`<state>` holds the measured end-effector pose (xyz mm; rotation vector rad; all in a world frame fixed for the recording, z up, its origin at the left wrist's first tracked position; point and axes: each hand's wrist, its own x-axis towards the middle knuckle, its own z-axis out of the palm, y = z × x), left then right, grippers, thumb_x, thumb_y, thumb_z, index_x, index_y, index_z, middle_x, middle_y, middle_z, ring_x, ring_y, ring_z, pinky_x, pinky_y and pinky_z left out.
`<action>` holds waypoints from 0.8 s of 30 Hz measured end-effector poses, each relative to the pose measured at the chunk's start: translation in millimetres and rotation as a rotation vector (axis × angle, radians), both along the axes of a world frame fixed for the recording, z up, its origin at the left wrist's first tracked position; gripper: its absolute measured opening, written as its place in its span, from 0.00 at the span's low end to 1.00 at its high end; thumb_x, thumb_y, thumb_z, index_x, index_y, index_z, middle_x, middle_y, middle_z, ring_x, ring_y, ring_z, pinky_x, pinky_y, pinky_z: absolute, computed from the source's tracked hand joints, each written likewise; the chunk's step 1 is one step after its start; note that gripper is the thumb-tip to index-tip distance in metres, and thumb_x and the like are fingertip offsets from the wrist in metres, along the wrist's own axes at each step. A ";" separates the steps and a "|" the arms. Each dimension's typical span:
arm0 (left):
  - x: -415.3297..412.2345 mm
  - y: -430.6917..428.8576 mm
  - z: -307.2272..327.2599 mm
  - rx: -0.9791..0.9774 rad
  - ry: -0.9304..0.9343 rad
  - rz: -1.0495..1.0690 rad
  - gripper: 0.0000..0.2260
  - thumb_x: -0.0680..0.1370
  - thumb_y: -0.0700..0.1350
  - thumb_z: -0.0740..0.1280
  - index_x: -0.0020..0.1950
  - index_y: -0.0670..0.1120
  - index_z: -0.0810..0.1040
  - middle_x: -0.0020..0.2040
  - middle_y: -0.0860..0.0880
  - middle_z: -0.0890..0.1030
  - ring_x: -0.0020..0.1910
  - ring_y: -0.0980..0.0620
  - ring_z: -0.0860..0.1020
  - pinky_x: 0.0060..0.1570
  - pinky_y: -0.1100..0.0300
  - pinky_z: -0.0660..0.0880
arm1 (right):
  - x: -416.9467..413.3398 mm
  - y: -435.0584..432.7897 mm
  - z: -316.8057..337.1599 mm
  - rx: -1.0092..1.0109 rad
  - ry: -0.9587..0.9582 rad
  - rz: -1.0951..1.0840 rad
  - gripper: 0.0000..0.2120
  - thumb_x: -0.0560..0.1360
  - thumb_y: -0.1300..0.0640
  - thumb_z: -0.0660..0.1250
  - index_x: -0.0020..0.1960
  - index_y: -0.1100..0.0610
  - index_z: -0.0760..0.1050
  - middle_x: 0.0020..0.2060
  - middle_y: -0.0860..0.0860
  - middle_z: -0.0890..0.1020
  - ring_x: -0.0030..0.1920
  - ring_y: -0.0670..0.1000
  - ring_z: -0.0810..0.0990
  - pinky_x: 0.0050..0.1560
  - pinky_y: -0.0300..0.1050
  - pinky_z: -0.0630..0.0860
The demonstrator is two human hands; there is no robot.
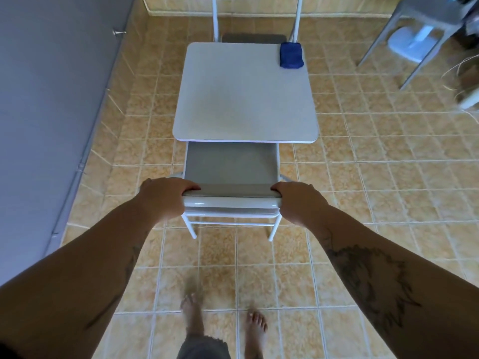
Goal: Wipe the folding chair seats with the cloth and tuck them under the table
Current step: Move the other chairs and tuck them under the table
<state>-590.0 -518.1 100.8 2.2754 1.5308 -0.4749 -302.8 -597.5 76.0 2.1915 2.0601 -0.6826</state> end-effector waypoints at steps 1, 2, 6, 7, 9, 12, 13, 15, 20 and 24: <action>2.3 5.2 -0.8 0.008 -0.001 0.003 0.31 0.70 0.38 0.58 0.66 0.68 0.68 0.63 0.58 0.77 0.59 0.48 0.76 0.59 0.47 0.67 | 2.4 4.3 -0.1 -0.007 -0.004 -0.006 0.18 0.72 0.63 0.58 0.57 0.49 0.74 0.46 0.49 0.81 0.45 0.56 0.78 0.51 0.47 0.66; 4.7 10.1 -0.8 0.019 -0.003 0.001 0.31 0.70 0.38 0.58 0.66 0.68 0.69 0.63 0.59 0.77 0.58 0.48 0.76 0.58 0.47 0.67 | 4.6 8.4 0.0 -0.012 -0.006 -0.010 0.18 0.72 0.63 0.58 0.57 0.49 0.74 0.46 0.49 0.81 0.46 0.57 0.78 0.50 0.46 0.65; 8.2 20.5 -2.0 0.029 -0.020 -0.044 0.29 0.69 0.41 0.59 0.65 0.68 0.69 0.59 0.60 0.79 0.53 0.50 0.78 0.44 0.55 0.72 | 9.6 15.3 1.7 -0.030 0.001 -0.012 0.18 0.72 0.62 0.57 0.58 0.48 0.74 0.46 0.49 0.81 0.46 0.56 0.78 0.50 0.46 0.69; 7.9 20.1 -2.2 0.033 -0.027 -0.055 0.28 0.69 0.43 0.60 0.65 0.68 0.69 0.58 0.60 0.79 0.53 0.51 0.78 0.43 0.56 0.73 | 9.3 15.2 2.3 -0.029 0.016 -0.020 0.18 0.73 0.62 0.57 0.58 0.47 0.74 0.47 0.48 0.81 0.47 0.55 0.78 0.53 0.48 0.70; 5.0 22.9 -1.7 -0.007 -0.041 -0.072 0.26 0.69 0.50 0.66 0.66 0.67 0.69 0.59 0.60 0.79 0.54 0.52 0.78 0.47 0.55 0.74 | 7.6 17.5 5.8 -0.052 0.031 -0.022 0.20 0.72 0.62 0.59 0.61 0.46 0.73 0.52 0.47 0.80 0.54 0.54 0.78 0.60 0.51 0.68; -10.7 35.3 12.3 -0.382 -0.389 0.154 0.32 0.60 0.67 0.72 0.63 0.69 0.71 0.59 0.60 0.77 0.56 0.56 0.76 0.60 0.54 0.72 | 15.3 24.9 21.9 -0.291 0.172 -0.042 0.32 0.66 0.53 0.69 0.68 0.41 0.68 0.67 0.44 0.72 0.67 0.53 0.69 0.68 0.56 0.61; -16.1 37.8 14.7 -0.470 -0.615 0.300 0.30 0.60 0.68 0.72 0.61 0.69 0.72 0.61 0.60 0.76 0.56 0.60 0.76 0.62 0.54 0.69 | 23.0 24.6 31.5 -0.391 0.385 -0.144 0.34 0.64 0.48 0.71 0.69 0.39 0.67 0.71 0.43 0.68 0.71 0.52 0.64 0.70 0.56 0.58; -29.3 46.6 7.5 -0.421 -0.913 0.611 0.22 0.67 0.65 0.69 0.60 0.67 0.73 0.65 0.59 0.73 0.59 0.61 0.73 0.63 0.54 0.64 | 31.6 22.5 41.5 -0.451 0.867 -0.452 0.31 0.67 0.43 0.71 0.68 0.36 0.67 0.74 0.45 0.63 0.75 0.54 0.58 0.71 0.56 0.51; -53.7 57.3 -48.0 -0.445 -0.834 1.246 0.38 0.67 0.58 0.74 0.73 0.51 0.64 0.71 0.44 0.69 0.62 0.43 0.74 0.53 0.51 0.73 | 28.1 12.8 5.4 -0.280 0.788 -1.134 0.28 0.77 0.43 0.63 0.73 0.51 0.61 0.66 0.57 0.70 0.60 0.62 0.75 0.61 0.59 0.74; -53.6 61.9 -68.7 -0.565 -1.007 1.384 0.37 0.59 0.51 0.75 0.67 0.45 0.71 0.63 0.40 0.76 0.53 0.42 0.81 0.41 0.51 0.81 | 17.9 19.8 -11.4 -0.151 1.100 -1.403 0.19 0.78 0.55 0.62 0.67 0.59 0.66 0.45 0.58 0.76 0.35 0.55 0.77 0.24 0.42 0.76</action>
